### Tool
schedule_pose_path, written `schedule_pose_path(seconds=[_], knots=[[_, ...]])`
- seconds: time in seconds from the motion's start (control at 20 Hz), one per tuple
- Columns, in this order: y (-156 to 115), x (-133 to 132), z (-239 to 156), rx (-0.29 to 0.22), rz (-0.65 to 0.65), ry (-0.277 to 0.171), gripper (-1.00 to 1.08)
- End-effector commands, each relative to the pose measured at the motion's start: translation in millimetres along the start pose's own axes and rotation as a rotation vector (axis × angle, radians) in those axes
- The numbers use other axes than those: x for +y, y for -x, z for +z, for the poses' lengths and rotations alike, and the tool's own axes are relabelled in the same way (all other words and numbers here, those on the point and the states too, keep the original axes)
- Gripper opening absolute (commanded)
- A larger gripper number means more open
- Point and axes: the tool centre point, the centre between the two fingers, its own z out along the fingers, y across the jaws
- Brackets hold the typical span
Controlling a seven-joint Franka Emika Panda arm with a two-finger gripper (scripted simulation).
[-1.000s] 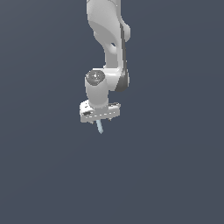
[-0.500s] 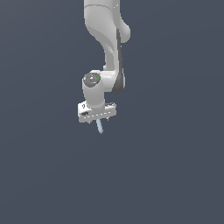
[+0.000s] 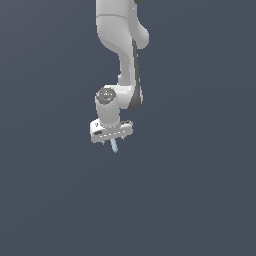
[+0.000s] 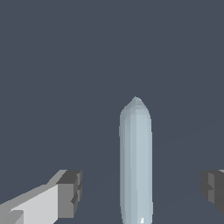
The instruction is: Pick up the object and move it to a goal position.
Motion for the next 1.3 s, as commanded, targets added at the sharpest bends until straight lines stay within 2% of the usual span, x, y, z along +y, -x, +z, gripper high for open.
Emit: schedule_pose_path(seconds=[0.0, 0.4, 0.45, 1.0, 1.25], knots=[[0.8, -0.3, 12.3, 0.0, -0.001, 0.0, 1.0], [0.4, 0.4, 29.3, 0.0, -0.002, 0.0, 1.0], [0.4, 0.4, 29.3, 0.0, -0.002, 0.0, -1.0], [0.1, -0.1, 29.0, 0.0, -0.002, 0.0, -1.0], [-7.1, -4.0, 21.1, 0.017, 0.01, 0.009, -1.0]])
